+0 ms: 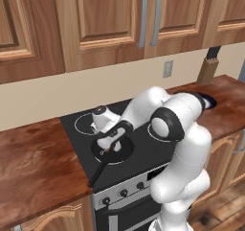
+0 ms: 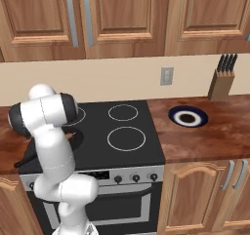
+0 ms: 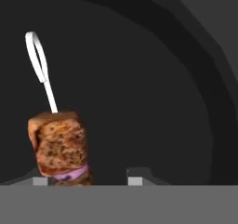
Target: Place the cold items (bell pepper and lemon) from the fridge in one tupperware on the dining counter. Place the warm items (kebab skewer and hot dog) in the stove area in another tupperware.
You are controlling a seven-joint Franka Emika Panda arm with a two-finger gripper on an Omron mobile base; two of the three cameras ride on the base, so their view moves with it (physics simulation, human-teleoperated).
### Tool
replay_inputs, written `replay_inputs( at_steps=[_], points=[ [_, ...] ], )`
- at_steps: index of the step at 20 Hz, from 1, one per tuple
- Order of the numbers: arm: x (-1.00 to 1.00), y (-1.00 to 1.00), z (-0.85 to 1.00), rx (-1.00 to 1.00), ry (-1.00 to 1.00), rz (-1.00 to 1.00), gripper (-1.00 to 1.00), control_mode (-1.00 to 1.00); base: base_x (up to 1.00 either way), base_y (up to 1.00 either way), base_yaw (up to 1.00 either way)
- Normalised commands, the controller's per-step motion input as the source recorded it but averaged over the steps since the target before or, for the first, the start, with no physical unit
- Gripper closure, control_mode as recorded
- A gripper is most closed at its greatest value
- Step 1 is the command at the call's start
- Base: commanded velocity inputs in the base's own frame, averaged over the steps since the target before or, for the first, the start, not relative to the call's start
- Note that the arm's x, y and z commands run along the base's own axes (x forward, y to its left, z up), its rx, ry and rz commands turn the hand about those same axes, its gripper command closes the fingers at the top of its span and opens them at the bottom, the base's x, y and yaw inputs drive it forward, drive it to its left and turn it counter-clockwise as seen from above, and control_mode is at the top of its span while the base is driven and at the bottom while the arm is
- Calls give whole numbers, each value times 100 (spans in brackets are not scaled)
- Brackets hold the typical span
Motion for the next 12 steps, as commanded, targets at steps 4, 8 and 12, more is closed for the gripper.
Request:
replay_inputs(
  at_steps=[4,8,12],
  points=[
    [-28,-47,-13,15,-18,-15,100,-100,0,0,0],
    [-80,-63,71,10,-20,-5,100,-100,0,0,0],
    [-93,-54,100,2,-16,0,100,-100,0,0,0]
  ],
)
